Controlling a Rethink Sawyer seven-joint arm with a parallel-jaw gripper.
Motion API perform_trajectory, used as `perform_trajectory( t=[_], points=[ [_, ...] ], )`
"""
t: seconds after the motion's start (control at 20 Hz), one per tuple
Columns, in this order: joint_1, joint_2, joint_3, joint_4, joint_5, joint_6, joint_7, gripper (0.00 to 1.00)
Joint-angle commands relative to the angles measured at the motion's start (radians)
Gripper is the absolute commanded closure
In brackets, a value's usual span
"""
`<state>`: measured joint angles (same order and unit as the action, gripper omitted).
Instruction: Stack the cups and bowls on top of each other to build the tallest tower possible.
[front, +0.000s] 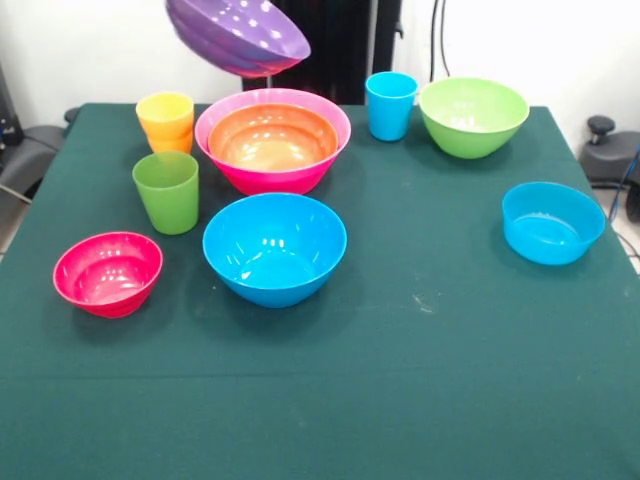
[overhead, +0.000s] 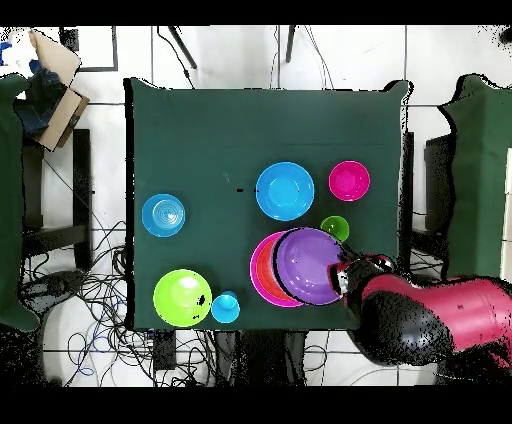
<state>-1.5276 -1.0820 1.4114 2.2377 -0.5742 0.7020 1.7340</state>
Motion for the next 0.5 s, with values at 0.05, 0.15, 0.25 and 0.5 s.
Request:
perform_trajectory(
  t=[0.05,0.15,0.25,0.5],
  points=[
    [0.044,-0.021,0.08,0.12,-0.08,-0.085,-0.14,1.0],
    [0.05,-0.035,0.083,0.128,-0.082,-0.095,-0.12,1.0],
    [0.061,-0.039,0.08,0.125,-0.081,-0.094,-0.11,1.0],
    [0.073,-0.05,0.064,0.128,-0.074,-0.091,-0.097,0.0]
  ],
)
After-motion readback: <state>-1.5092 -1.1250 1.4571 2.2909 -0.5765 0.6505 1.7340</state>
